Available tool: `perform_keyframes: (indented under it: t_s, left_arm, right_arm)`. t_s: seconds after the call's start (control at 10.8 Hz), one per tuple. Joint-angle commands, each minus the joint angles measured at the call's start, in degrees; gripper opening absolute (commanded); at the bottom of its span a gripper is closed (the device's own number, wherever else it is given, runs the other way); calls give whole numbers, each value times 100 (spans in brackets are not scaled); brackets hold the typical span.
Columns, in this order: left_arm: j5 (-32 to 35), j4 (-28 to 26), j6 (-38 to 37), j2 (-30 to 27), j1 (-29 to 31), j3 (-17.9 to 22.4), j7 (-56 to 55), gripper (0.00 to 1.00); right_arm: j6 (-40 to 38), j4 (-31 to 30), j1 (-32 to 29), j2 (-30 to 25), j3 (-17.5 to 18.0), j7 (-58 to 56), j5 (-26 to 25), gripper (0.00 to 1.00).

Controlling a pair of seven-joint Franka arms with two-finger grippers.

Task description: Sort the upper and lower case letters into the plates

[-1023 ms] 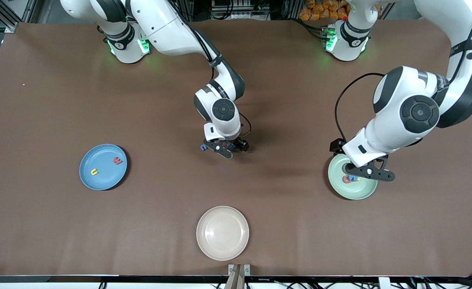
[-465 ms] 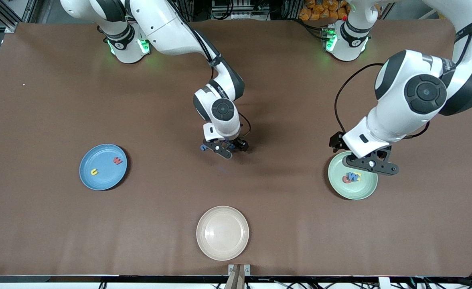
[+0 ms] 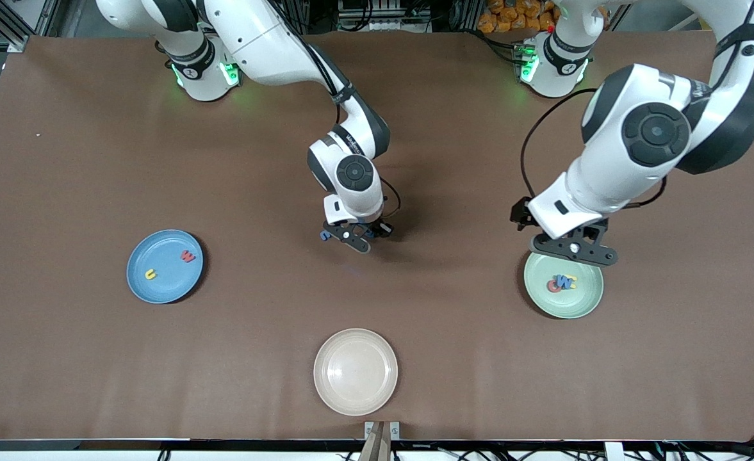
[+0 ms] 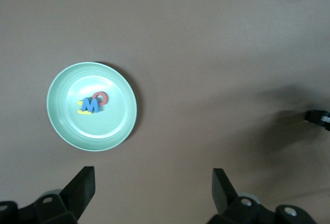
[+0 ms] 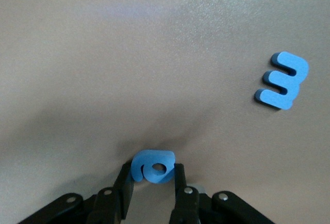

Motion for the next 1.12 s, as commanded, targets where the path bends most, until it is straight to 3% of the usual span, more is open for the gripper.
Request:
perform_keyframes:
  t_s: [0.0,0.28,0.65,0.84,1.02]
  left_arm:
    - [-38,-40,-102,-115,34,-227,-273,100]
    - [-47,-39,-102,-123,34,-438,-537,100]
    - [-47,-127,-110,-62,-27,-1193,-1466,100]
    - [-47,-259,-102,-18,-412,-1318,-1741,100]
    - [-3,-259,90,244,-992,-1309,-1803,100]
  right_arm:
    - [60,-190,35,-179,-209,-14,11,0]
    - [-280,-164,36,-450,-770,-189,11,0]
    - [-1370,-155,-200,-951,-1685,-1760,28,0]
    - [-1679,-164,-656,-1023,-1800,-2584,11,0]
    - [-1970,-181,-948,-1005,-2308,-3753,-7,0]
